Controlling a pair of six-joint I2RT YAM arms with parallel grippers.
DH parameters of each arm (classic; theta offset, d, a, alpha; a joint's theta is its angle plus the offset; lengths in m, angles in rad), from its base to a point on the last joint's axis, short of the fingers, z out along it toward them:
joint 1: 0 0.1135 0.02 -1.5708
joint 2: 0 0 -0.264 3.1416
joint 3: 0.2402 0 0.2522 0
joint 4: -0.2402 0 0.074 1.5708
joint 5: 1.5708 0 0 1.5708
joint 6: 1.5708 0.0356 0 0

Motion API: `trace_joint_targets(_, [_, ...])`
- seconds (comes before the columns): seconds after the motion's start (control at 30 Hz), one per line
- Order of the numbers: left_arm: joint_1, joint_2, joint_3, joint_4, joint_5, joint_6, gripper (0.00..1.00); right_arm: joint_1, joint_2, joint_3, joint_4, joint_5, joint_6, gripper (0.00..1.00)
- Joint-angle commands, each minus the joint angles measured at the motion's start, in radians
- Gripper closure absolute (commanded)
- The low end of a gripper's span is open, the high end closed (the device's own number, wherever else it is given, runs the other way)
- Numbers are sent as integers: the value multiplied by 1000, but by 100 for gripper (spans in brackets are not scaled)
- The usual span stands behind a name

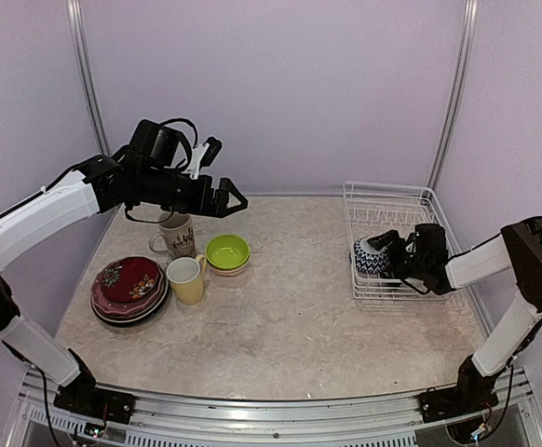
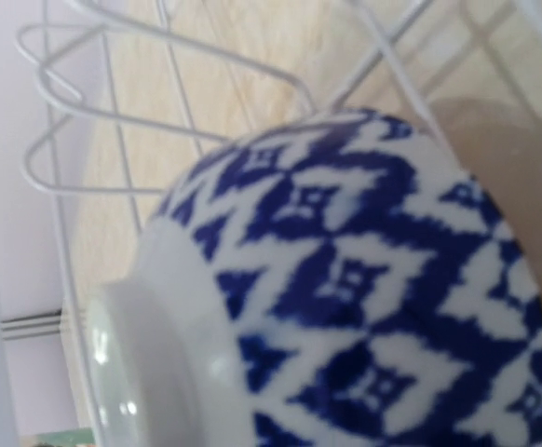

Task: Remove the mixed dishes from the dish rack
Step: Grab the bowl from the dish rack.

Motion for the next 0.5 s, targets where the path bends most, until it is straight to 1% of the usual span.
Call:
trace_joint_targets(0.0, [-7,0,8,-20,5,-1,1,1,-58,-32,-20,96,-65,1])
trace_joint_targets(0.2, [-7,-1,8,-22,3,-1,1,1,-100,-51,58,70,-89,1])
trace_joint_targets(0.3, [-7,0,8,-21,5,-1,1,1,-73,-45,115,38,-94,2])
trace_joint_targets(0.47, [-7,2,8,-22,-4,0,1,5,-39,-57,257,5,-72,5])
